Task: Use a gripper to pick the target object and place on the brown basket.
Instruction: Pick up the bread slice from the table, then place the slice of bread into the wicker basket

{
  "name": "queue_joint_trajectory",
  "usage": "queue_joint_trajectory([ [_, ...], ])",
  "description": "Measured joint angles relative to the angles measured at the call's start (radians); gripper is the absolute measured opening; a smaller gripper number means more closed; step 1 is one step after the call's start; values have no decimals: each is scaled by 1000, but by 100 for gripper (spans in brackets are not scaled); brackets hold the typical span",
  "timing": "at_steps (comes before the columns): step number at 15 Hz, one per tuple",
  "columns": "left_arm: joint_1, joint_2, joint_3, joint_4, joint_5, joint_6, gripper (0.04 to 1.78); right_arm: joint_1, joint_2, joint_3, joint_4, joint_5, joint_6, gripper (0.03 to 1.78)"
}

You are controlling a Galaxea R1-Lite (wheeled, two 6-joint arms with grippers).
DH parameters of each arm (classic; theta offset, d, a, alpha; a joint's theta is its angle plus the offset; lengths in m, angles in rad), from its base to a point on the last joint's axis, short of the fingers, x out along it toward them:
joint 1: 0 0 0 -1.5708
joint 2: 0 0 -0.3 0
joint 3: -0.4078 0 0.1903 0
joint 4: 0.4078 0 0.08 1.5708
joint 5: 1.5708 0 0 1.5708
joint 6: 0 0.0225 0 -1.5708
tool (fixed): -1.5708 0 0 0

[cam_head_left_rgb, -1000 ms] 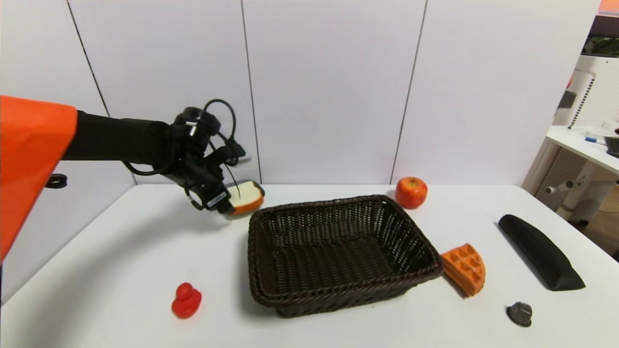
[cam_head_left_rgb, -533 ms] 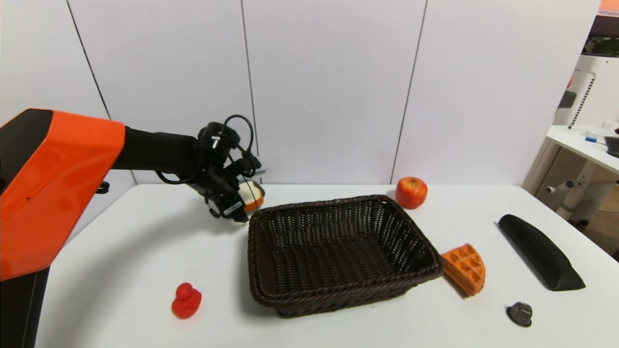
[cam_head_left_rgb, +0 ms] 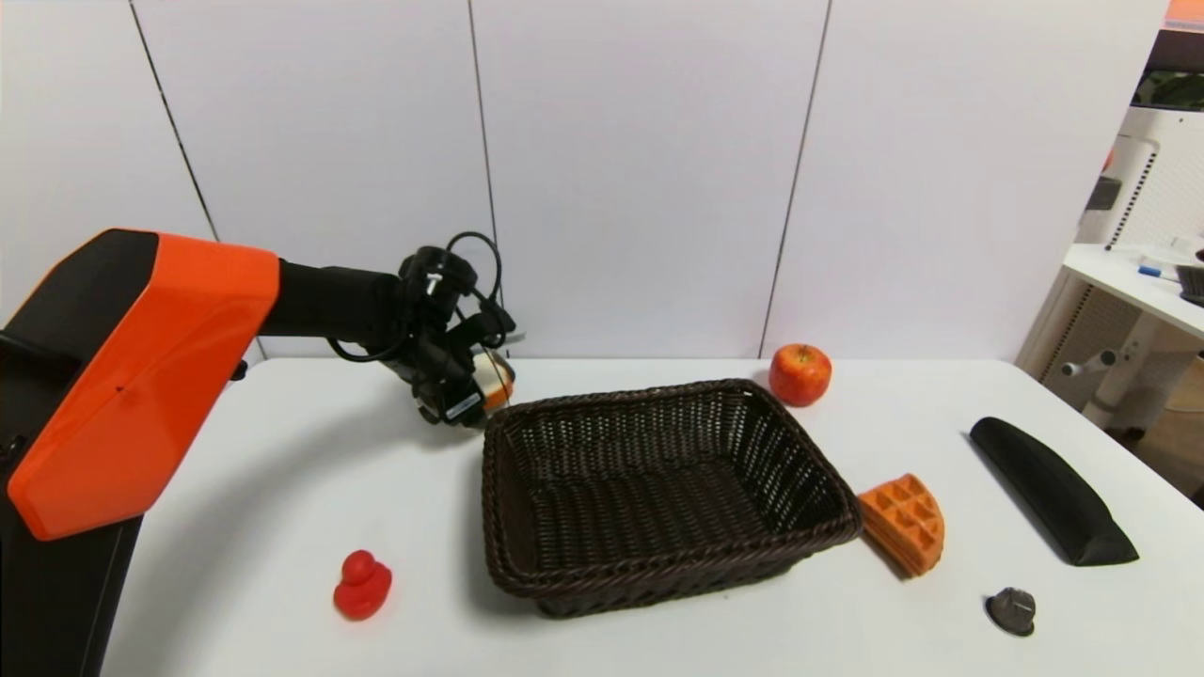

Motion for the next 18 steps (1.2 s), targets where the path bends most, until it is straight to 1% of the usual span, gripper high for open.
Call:
queue_joint_trajectory([
  [1,0,5,-6,0,0,0,133,0,0,0,0,0,0,170],
  [3,0,9,-13,0,-2,0,106,0,0,0,0,0,0,170],
  [6,-1,5,-16,1,-2,0,78,0,0,0,0,0,0,170],
  [7,-1,0,-16,1,-2,0,57,0,0,0,0,0,0,170],
  [8,-1,-7,-16,1,-1,-1,28,0,0,0,0,0,0,170],
  [14,4,-56,-16,-3,-5,-1,27,0,0,0,0,0,0,170],
  [18,27,-91,-41,-11,-4,13,27,0,0,0,0,0,0,170],
])
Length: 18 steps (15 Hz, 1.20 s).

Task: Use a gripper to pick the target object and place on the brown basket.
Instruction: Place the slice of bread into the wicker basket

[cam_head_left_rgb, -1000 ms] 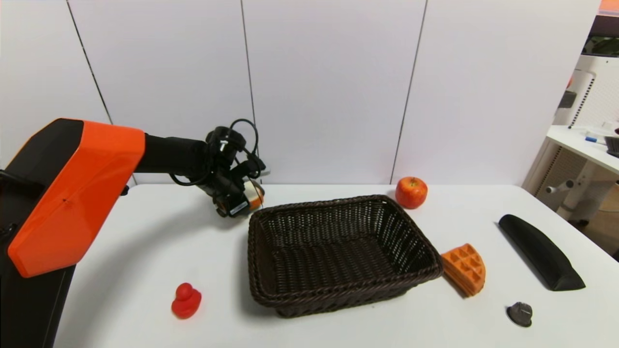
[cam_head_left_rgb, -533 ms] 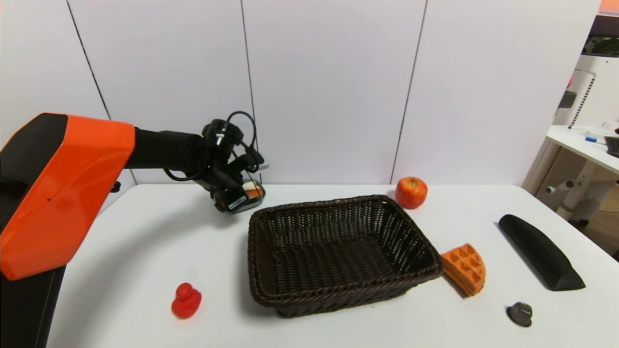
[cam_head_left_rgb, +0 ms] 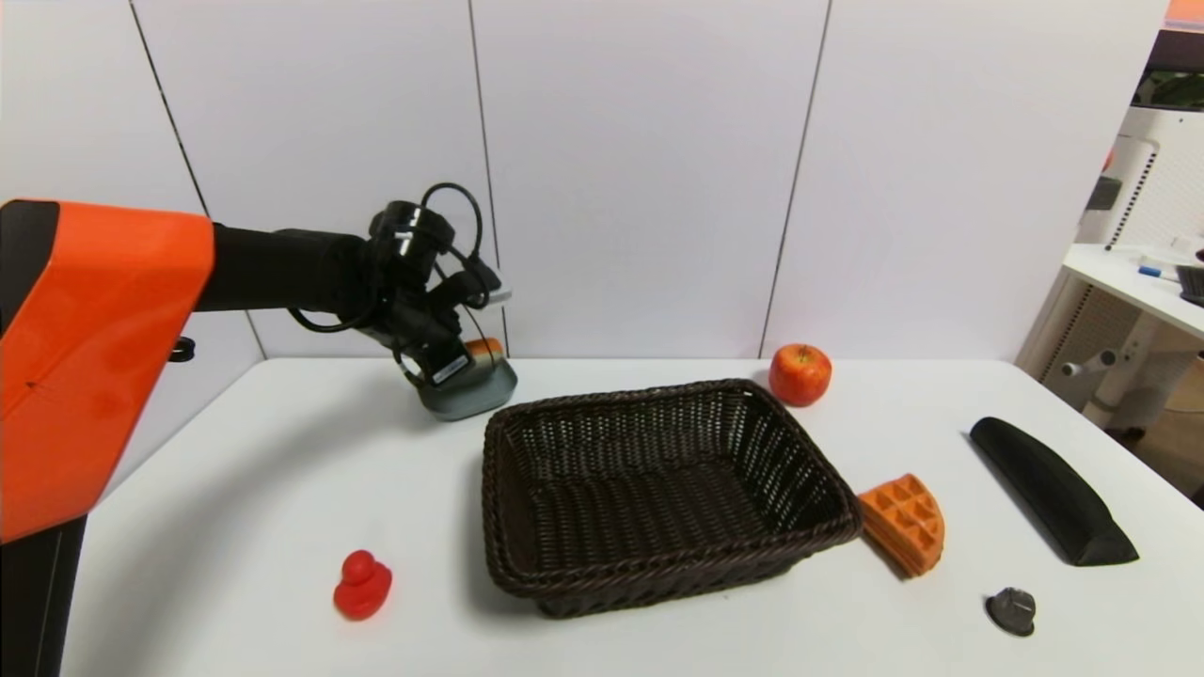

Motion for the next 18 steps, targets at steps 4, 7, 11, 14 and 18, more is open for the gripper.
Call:
queue_joint_trajectory([
  [4,22,-47,-78,-3,-7,-4,27,0,0,0,0,0,0,170],
  [7,24,-110,-95,12,-103,-30,27,0,0,0,0,0,0,170],
  [11,-28,-249,-73,103,-264,-73,27,0,0,0,0,0,0,170],
  [14,-94,-385,8,166,-377,-96,27,0,0,0,0,0,0,170],
  [18,-205,-553,196,190,-546,-101,27,0,0,0,0,0,0,170],
])
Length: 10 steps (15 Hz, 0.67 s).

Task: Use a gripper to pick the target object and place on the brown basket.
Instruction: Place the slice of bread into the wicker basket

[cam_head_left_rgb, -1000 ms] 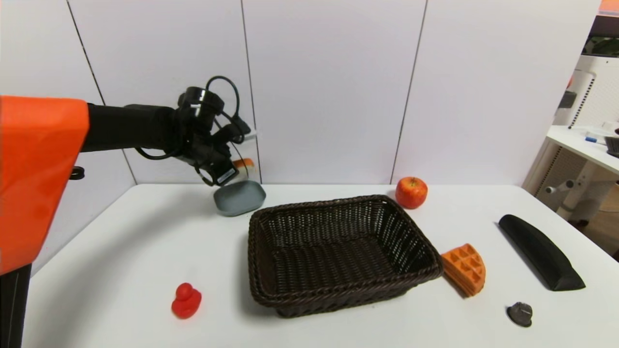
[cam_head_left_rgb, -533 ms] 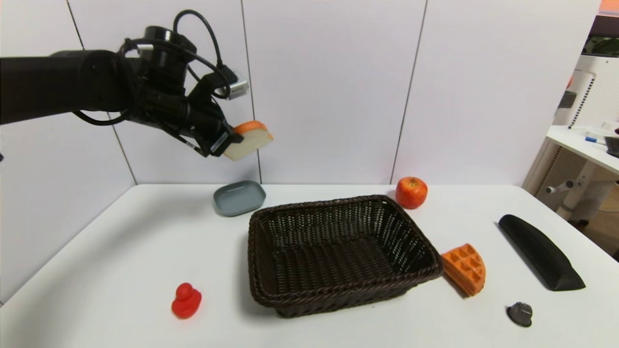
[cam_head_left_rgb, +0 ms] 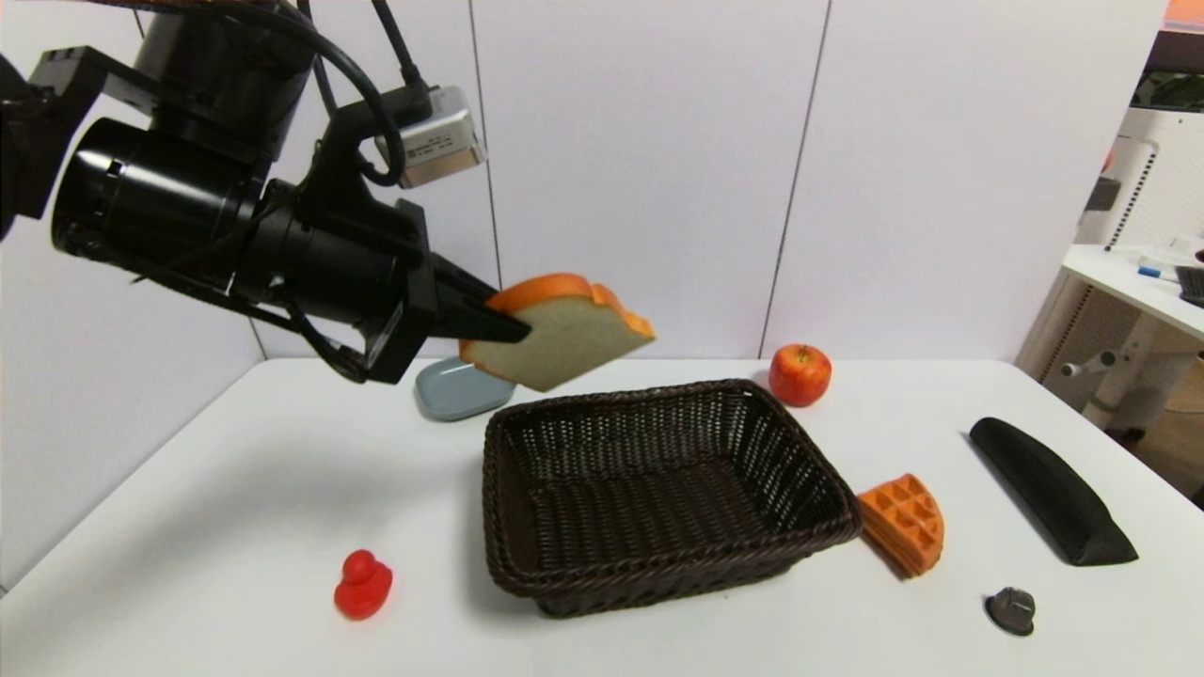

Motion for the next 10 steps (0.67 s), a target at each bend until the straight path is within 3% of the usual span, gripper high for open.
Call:
queue_joint_trajectory([
  [4,-117,-58,99,7,-38,-1,27,0,0,0,0,0,0,170],
  [8,-157,-8,105,-3,-30,1,27,0,0,0,0,0,0,170],
  [10,-160,21,104,-4,-9,2,59,0,0,0,0,0,0,170],
])
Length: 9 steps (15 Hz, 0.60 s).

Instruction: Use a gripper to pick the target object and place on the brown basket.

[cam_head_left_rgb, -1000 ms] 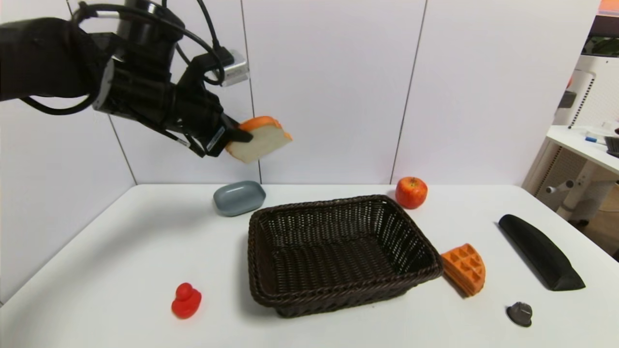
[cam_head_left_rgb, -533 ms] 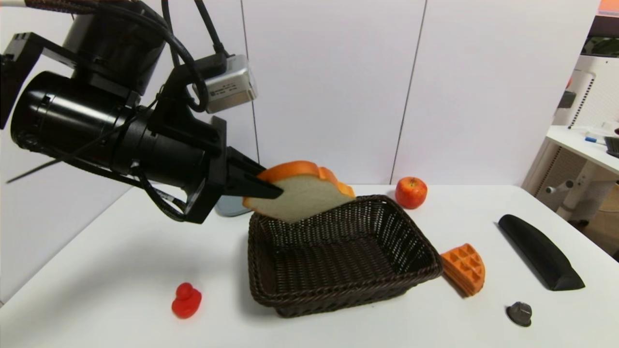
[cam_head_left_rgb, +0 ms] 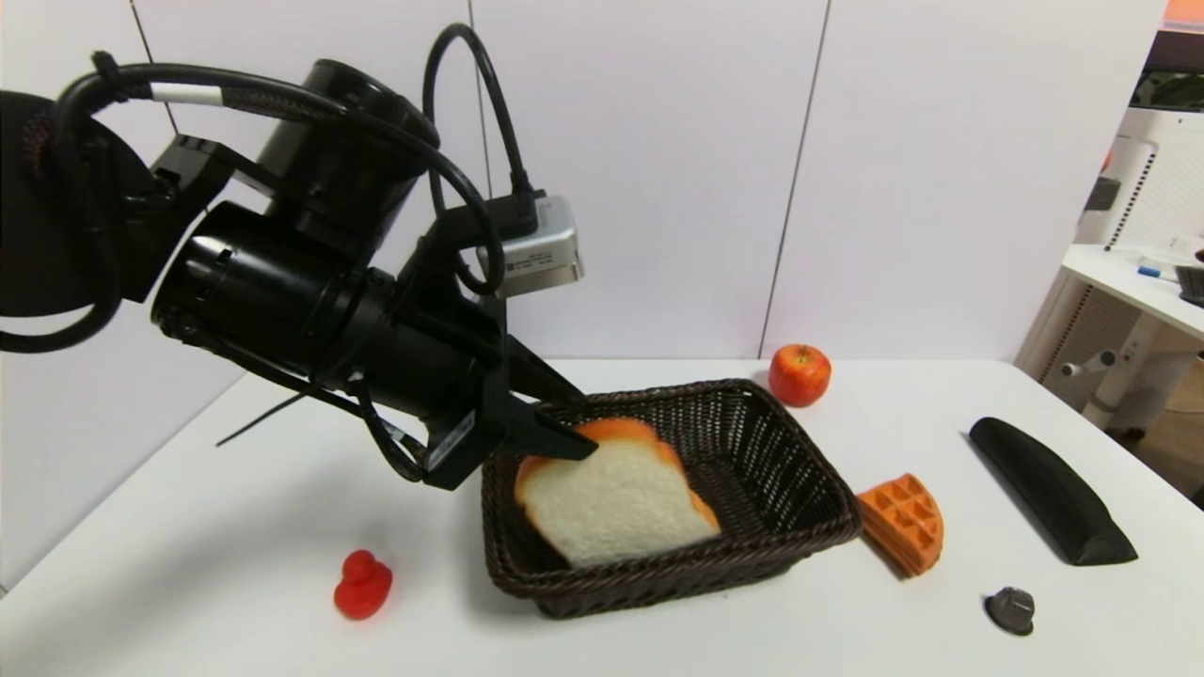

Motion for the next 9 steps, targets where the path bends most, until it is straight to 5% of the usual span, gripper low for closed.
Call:
queue_joint_trajectory([
  [4,2,32,0,0,26,-9,103,0,0,0,0,0,0,170],
  [9,19,-28,29,7,26,-29,135,0,0,0,0,0,0,170],
])
